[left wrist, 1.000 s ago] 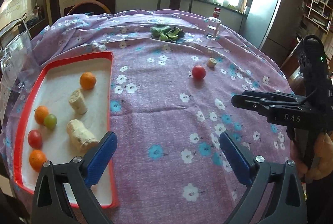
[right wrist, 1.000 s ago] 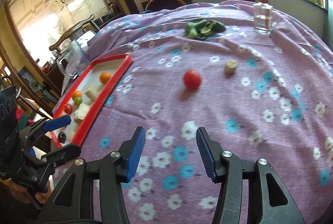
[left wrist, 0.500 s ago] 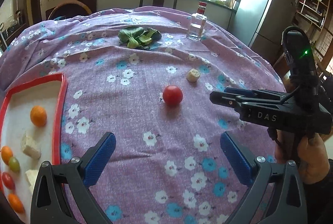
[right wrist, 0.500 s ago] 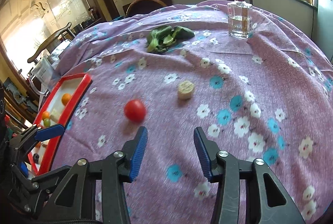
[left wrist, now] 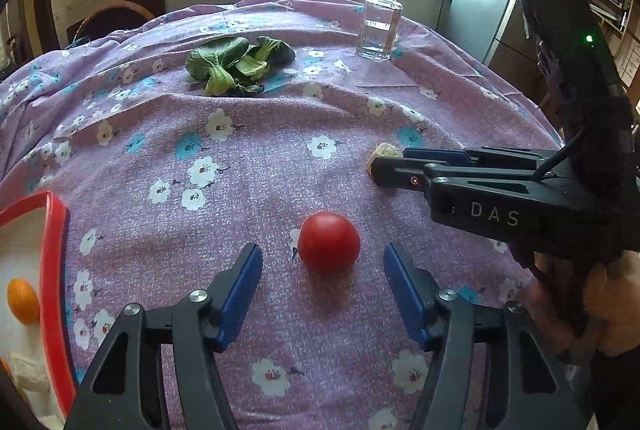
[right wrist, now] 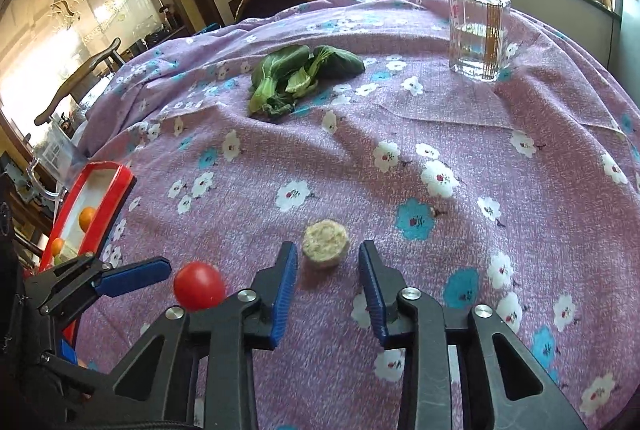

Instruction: Organize fruits

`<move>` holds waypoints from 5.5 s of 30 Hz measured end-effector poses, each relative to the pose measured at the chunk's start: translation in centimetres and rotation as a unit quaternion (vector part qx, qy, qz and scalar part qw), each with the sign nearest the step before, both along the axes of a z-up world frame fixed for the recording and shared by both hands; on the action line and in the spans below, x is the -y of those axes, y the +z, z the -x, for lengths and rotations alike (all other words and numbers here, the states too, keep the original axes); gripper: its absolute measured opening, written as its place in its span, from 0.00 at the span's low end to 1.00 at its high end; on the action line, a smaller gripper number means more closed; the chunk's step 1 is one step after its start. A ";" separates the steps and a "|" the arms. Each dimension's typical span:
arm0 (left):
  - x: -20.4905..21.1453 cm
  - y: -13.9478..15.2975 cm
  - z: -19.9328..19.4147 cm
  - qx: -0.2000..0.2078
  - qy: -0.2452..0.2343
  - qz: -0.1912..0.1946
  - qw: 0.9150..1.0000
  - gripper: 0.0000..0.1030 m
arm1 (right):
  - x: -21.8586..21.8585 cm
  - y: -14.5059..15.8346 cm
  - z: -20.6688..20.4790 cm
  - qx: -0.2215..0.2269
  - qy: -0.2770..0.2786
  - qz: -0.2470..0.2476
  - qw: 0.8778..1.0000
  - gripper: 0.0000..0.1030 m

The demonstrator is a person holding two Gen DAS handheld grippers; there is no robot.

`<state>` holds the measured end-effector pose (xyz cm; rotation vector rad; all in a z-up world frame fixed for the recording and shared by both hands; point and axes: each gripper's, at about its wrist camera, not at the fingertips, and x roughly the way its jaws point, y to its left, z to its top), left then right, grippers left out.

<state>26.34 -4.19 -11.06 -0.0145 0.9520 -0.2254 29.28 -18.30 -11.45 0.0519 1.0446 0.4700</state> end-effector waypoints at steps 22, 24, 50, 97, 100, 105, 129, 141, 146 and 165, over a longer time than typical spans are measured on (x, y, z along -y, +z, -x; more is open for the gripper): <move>-4.7 2.9 8.0 0.018 0.065 0.025 0.997 0.31 | -0.4 5.0 7.7 0.023 0.014 -0.073 0.997 0.25; -5.4 3.6 9.6 0.022 0.071 0.028 0.997 0.31 | -0.9 5.3 8.7 0.023 0.020 -0.077 0.997 0.25; -11.0 8.6 21.9 0.060 0.113 0.050 0.991 0.31 | -8.8 7.3 16.7 0.017 0.093 -0.087 0.992 0.25; -25.2 8.1 27.6 0.062 0.245 0.083 0.964 0.31 | -23.8 5.7 15.1 0.011 0.182 -0.050 0.982 0.25; -25.5 7.7 26.0 0.056 0.239 0.079 0.966 0.31 | -24.8 5.2 14.4 0.012 0.182 -0.038 0.983 0.25; -24.4 6.5 24.0 0.041 0.217 0.078 0.972 0.31 | -25.7 4.6 14.1 0.010 0.187 -0.032 0.982 0.25; -23.1 5.7 23.1 0.035 0.213 0.056 0.975 0.50 | -25.0 4.2 13.7 -0.001 0.188 -0.044 0.981 0.29; -22.0 7.0 26.0 0.045 0.209 0.041 0.976 0.59 | -22.9 5.8 15.0 0.015 0.186 -0.053 0.981 0.43; -21.5 7.4 27.7 0.047 0.209 0.034 0.976 0.63 | -22.2 6.4 15.8 0.026 0.194 -0.056 0.979 0.49; -19.7 10.6 33.7 0.086 0.227 -0.036 0.969 0.98 | -20.6 7.6 22.1 0.096 0.300 -0.050 0.948 0.82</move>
